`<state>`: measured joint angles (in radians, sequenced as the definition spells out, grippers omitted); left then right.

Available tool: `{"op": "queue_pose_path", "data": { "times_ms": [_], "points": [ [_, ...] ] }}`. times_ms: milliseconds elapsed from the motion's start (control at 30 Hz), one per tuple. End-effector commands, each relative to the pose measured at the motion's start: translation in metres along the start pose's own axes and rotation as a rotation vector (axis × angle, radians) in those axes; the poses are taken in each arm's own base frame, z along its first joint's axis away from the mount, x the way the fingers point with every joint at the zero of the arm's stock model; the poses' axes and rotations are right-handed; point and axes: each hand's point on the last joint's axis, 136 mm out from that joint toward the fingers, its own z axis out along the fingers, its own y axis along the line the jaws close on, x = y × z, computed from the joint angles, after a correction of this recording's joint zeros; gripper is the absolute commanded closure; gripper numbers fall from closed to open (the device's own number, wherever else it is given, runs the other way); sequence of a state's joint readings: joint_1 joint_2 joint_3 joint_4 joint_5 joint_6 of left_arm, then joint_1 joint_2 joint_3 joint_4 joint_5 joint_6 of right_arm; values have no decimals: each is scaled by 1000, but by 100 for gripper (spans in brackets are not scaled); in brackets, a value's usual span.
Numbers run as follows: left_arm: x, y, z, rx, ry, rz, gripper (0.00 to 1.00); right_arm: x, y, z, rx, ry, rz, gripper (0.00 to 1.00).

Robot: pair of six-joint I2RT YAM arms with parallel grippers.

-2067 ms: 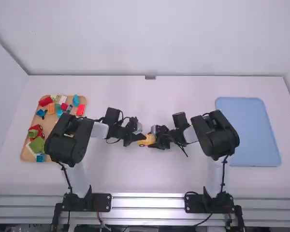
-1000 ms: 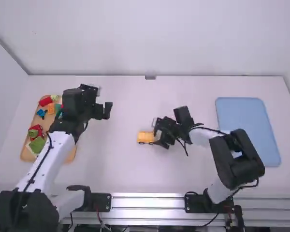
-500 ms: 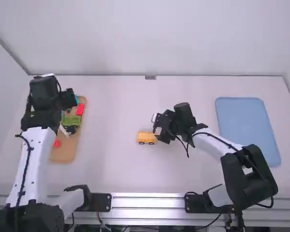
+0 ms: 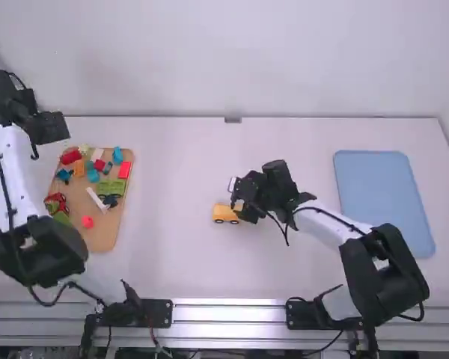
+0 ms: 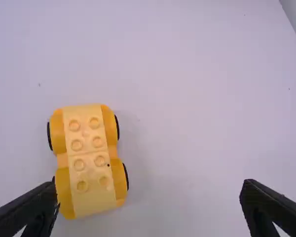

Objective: Assemble lego blocks to make yellow taxi

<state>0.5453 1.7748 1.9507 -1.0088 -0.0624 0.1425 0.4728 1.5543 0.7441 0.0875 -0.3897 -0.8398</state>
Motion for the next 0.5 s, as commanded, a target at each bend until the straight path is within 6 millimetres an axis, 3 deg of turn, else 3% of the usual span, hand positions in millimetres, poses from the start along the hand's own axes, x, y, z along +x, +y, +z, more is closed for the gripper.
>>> {"op": "queue_pose_path", "data": {
  "times_ms": [0,167,233,267,367,400,467],
  "points": [
    [-7,-8,27,106,40,102,13,-11,-4,-4,15,-28,-13,1],
    [3,1,87,107,160,100,15,-16,-2,-2,13,-38,-26,1],
    [13,4,120,117,207,90,22,-15,-2,-2,12,-36,-23,2],
    [15,5,124,116,213,87,23,-15,-2,-2,12,-36,-22,1],
    [31,8,164,129,263,77,35,-17,-5,-3,24,-44,50,1],
    [31,8,164,129,263,77,35,-17,-5,-3,24,-44,50,1],
    [41,10,189,129,289,70,38,-17,-5,-3,24,-44,56,1]
  ]
}}
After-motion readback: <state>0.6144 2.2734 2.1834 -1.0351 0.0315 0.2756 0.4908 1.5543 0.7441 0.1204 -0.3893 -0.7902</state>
